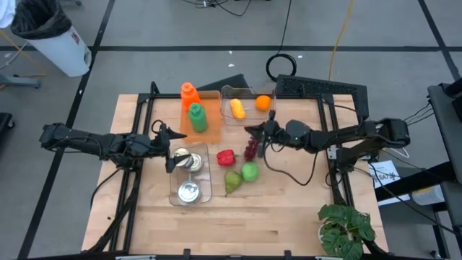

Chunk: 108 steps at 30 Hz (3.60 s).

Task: Pick & Place Food Item
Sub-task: Put the red grapes into the top transparent bin, then put the red grape into the top transparent bin

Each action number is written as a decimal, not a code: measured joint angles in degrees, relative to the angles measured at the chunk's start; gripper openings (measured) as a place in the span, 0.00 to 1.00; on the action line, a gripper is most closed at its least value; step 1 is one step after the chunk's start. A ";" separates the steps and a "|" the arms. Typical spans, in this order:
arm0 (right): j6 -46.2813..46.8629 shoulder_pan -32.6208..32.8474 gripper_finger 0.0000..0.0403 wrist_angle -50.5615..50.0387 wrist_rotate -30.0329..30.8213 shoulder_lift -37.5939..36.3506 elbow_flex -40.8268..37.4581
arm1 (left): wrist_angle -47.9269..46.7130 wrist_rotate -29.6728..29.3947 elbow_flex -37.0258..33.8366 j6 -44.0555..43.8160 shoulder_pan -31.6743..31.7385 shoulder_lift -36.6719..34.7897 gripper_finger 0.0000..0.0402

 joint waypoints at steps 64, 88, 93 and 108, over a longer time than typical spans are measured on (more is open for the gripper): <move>9.92 0.55 0.00 -28.68 -4.46 2.98 9.93 | -1.17 0.42 0.00 -1.34 0.00 -0.02 0.99; 7.55 -19.64 0.12 -28.35 -4.77 10.91 12.19 | -1.56 0.27 0.00 -1.05 0.00 0.00 0.99; 9.45 -18.88 0.35 -27.93 -5.98 10.20 12.19 | -1.54 0.33 0.00 -0.89 0.00 -0.02 0.99; 0.66 -4.40 0.60 -30.64 -14.46 14.91 12.17 | -1.40 0.38 0.00 -0.90 0.00 -0.01 0.99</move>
